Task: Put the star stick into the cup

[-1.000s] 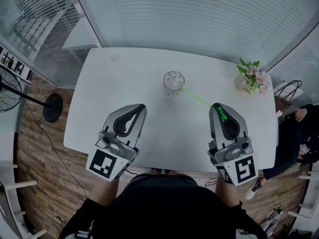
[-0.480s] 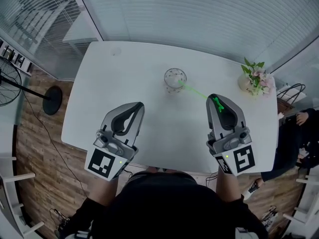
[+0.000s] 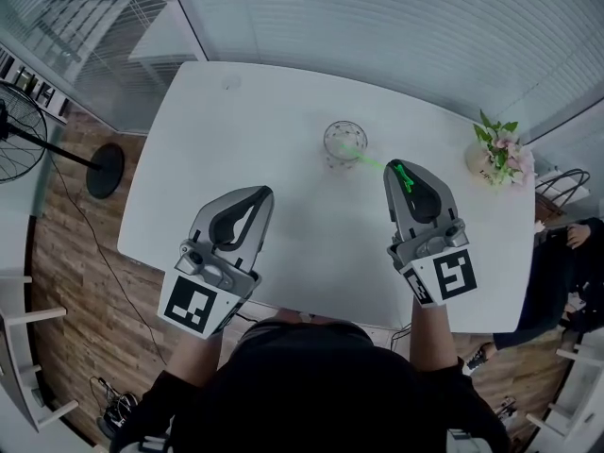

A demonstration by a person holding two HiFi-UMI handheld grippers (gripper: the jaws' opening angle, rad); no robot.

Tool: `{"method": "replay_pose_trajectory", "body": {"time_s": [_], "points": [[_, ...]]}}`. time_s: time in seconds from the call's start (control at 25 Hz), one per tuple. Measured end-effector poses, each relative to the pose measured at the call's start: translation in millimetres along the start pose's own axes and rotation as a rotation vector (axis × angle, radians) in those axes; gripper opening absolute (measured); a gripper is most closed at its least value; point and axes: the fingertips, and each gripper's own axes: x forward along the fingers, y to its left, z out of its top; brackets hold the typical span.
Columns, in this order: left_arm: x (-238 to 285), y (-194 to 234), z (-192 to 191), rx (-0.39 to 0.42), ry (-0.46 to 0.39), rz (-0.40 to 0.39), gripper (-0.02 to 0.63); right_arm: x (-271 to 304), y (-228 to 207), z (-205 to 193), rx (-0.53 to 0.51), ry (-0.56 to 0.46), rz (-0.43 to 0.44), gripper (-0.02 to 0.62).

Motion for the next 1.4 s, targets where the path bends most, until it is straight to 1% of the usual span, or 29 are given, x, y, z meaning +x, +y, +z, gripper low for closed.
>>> {"method": "replay_pose_trajectory", "body": {"time_s": [0.4,0.8,1.08,1.4], "points": [[-7.5,4.7,-7.6,-0.008,0.017,0.025,0.014,22.2,3.4,-28.2,0.026,0.041,0.021,0.023],[-16.4,11.4,-11.8,-0.014,0.025,0.049,0.014,38.7,9.4,-44.5,0.046,0.056,0.03,0.023],[-22.3,15.0,-12.7,-0.019,0.029,0.06,0.014,47.6,10.0,-57.2,0.09,0.07,0.035,0.023],[-21.7,14.5,-11.6,-0.013,0.026,0.062,0.014,48.1,-6.1,-62.1,0.109,0.051,-0.002,0.023]]}}
